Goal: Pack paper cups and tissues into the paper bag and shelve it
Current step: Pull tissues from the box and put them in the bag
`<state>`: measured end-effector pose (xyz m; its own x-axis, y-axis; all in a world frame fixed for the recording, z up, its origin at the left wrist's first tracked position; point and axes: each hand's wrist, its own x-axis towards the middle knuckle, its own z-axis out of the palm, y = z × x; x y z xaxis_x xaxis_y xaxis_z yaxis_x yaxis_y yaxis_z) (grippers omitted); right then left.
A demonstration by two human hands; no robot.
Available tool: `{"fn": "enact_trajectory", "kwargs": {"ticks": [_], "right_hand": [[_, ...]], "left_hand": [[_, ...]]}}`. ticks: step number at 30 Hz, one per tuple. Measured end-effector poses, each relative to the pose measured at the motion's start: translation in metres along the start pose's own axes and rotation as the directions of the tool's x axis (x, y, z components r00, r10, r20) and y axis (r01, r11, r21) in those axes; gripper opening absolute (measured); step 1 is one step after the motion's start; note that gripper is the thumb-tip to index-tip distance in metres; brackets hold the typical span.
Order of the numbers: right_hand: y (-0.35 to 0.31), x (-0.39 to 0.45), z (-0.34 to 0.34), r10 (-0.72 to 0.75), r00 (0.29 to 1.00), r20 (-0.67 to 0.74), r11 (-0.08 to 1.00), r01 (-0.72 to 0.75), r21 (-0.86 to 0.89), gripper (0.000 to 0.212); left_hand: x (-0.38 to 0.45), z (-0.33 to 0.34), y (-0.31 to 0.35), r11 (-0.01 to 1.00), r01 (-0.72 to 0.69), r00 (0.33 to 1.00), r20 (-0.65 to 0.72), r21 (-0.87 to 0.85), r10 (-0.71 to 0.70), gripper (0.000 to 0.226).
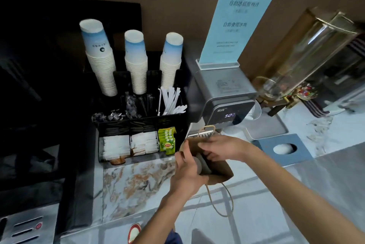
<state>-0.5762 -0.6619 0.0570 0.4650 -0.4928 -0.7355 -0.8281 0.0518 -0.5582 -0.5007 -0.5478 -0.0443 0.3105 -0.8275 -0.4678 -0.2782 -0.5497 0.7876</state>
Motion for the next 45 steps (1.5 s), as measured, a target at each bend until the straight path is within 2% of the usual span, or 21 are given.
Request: {"fn": "enact_trajectory", "kwargs": {"ticks": [3,5,7,9,11,13,16,19,21,23,26,29,34,38,40,42,45], "right_hand": [[0.032,-0.021,-0.029,-0.2,0.971,-0.13,0.97,0.215,0.111,0.022],[0.064,-0.035,-0.039,-0.3,0.932,-0.203,0.937,0.328,0.12,0.031],[0.094,-0.045,-0.038,-0.348,0.926,-0.148,0.915,0.37,0.163,0.052],[0.119,-0.047,-0.027,-0.347,0.938,-0.013,0.917,0.343,0.204,0.085],[0.132,-0.041,-0.008,-0.34,0.94,0.024,0.936,0.336,0.105,0.104],[0.138,-0.028,0.011,-0.356,0.931,-0.079,0.929,0.362,0.078,0.097],[0.14,-0.01,0.027,-0.39,0.873,-0.292,0.879,0.448,0.165,0.063],[0.142,0.006,0.03,-0.399,0.833,-0.384,0.854,0.49,0.174,0.047],[0.145,0.016,0.031,-0.418,0.813,-0.405,0.838,0.517,0.173,0.047],[0.149,0.025,0.031,-0.442,0.792,-0.421,0.827,0.542,0.15,0.048],[0.152,0.035,0.032,-0.458,0.785,-0.417,0.813,0.559,0.16,0.047],[0.151,0.044,0.033,-0.461,0.783,-0.416,0.792,0.575,0.204,0.042],[0.146,0.052,0.029,-0.501,0.757,-0.419,0.779,0.606,0.162,0.028],[0.147,0.059,0.029,-0.427,0.778,-0.462,0.784,0.572,0.239,0.026],[0.148,0.064,0.03,-0.377,0.801,-0.466,0.801,0.534,0.27,0.03],[0.148,0.069,0.031,-0.34,0.809,-0.479,0.807,0.513,0.293,0.031],[0.151,0.072,0.028,-0.342,0.798,-0.497,0.692,0.571,0.441,0.029]], "left_hand": [[0.001,0.0,-0.003,0.999,-0.035,0.999,0.004,-0.001,0.035,0.132],[0.002,0.0,-0.005,0.999,-0.047,0.999,0.001,-0.017,0.047,0.13],[0.002,-0.001,-0.006,0.998,-0.054,0.999,-0.009,-0.04,0.053,0.127],[0.0,-0.003,-0.006,0.996,-0.06,0.998,-0.005,-0.066,0.06,0.122],[-0.003,-0.006,-0.004,0.995,-0.072,0.997,-0.01,-0.071,0.071,0.115],[-0.005,-0.008,-0.002,0.993,-0.089,0.996,-0.014,-0.079,0.088,0.109],[-0.008,-0.011,-0.001,0.982,-0.128,0.992,0.003,-0.138,0.13,0.103],[-0.011,-0.018,-0.006,0.959,-0.17,0.985,-0.005,-0.228,0.174,0.117],[-0.01,-0.022,-0.012,0.951,-0.185,0.982,-0.009,-0.246,0.188,0.129],[-0.009,-0.026,-0.017,0.943,-0.194,0.98,-0.006,-0.27,0.2,0.126],[-0.01,-0.031,-0.023,0.951,-0.175,0.981,0.039,-0.256,0.191,0.103],[-0.009,-0.035,-0.024,0.965,-0.205,0.973,0.068,-0.166,0.218,0.081],[0.005,-0.034,-0.021,0.958,-0.285,0.954,-0.106,-0.038,0.28,0.051],[0.021,-0.037,-0.024,0.94,-0.34,0.935,-0.098,0.016,0.34,0.043],[0.029,-0.034,-0.028,0.95,-0.313,0.944,-0.108,-0.004,0.311,0.038],[0.035,-0.03,-0.033,0.961,-0.26,0.958,-0.149,-0.093,0.245,0.042],[0.037,-0.027,-0.036,0.944,-0.243,0.962,-0.184,-0.225,0.204,0.046]]}}
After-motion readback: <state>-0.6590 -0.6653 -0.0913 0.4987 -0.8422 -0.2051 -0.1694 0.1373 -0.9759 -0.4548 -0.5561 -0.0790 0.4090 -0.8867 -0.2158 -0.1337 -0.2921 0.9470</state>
